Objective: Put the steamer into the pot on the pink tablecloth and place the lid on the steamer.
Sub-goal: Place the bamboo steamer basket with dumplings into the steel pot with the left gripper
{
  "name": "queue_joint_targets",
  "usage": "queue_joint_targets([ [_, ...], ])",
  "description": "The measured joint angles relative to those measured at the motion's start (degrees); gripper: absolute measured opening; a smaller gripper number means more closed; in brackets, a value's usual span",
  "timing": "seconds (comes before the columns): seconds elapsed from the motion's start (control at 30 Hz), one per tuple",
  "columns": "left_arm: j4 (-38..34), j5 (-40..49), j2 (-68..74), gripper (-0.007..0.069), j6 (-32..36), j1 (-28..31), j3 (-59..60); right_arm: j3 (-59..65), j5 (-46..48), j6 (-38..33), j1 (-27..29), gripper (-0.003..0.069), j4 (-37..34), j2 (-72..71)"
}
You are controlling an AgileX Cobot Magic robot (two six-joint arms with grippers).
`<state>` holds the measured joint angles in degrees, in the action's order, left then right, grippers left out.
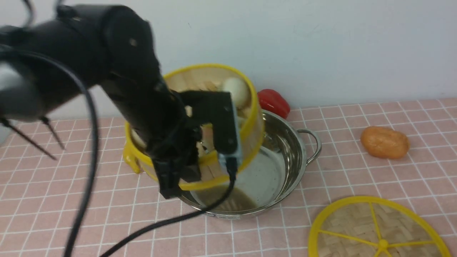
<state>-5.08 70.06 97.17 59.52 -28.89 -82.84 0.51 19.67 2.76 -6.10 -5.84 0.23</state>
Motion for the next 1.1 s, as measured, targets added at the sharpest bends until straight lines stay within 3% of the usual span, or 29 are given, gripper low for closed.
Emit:
queue_joint_targets([
  [0.4, 3.37, -13.4, 8.6, 0.0026, -4.57, -2.5, -0.23, 0.0, 0.0, 0.0, 0.0, 0.0243, 0.0, 0.0],
  [1.1, -1.3, -13.48, 15.1, 0.0029, -6.55, -2.87, -0.25, 0.0, 0.0, 0.0, 0.0, 0.0243, 0.0, 0.0],
])
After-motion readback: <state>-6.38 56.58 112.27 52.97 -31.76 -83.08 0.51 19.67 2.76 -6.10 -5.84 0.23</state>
